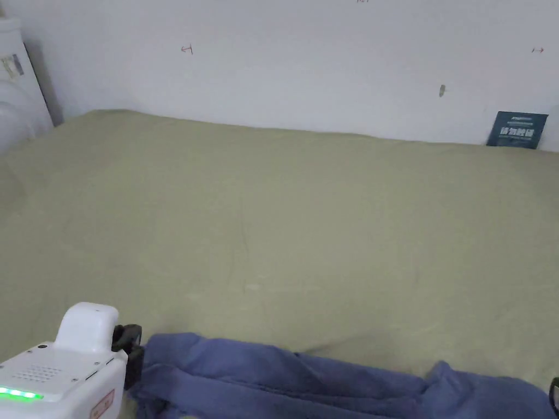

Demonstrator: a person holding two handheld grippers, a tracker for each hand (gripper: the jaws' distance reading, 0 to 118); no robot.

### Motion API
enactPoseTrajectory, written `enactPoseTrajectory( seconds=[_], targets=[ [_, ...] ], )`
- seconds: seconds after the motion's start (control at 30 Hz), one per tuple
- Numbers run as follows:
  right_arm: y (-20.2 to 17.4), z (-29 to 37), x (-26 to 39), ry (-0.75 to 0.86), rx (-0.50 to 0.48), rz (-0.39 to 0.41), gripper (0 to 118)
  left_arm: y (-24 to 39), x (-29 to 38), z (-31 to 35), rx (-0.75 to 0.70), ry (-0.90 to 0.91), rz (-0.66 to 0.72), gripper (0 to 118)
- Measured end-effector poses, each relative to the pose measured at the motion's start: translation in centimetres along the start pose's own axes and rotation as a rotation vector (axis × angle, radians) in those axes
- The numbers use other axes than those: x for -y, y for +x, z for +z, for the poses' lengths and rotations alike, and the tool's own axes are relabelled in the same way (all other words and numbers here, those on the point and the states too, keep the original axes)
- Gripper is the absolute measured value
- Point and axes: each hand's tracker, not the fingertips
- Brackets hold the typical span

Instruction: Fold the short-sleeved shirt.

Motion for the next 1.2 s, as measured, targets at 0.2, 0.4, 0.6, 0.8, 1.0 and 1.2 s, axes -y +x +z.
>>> enactPoseTrajectory(
  seconds=[0.2,0.4,0.6,0.8,1.0,1.2],
  targets=[
    [-2.3,1.4,-0.3,0.082,0.03,0.022,0,-2.8,-0.5,-1.6,0.053,-0.093,0.12,0],
    [-3.5,3.3,-0.8,0.173,0.081,0.073,0,-8.8,-0.7,-7.8,0.234,-0.38,0.36,0],
    [-3.5,4.1,-1.2,0.187,0.088,0.053,0,-12.3,-0.6,-12.8,0.416,-0.518,0.476,92],
    [-3.6,3.0,-0.7,0.148,0.08,0.02,0,-11.3,1.2,-16.2,0.681,-0.628,0.642,104],
    [-4.1,2.6,-0.4,0.116,0.065,0.024,0,-8.8,1.9,-16.2,0.731,-0.596,0.668,95],
    [-4.3,2.5,-0.8,0.123,0.047,0.013,0,-8.4,2.7,-16.6,0.688,-0.655,0.705,13]
  ],
)
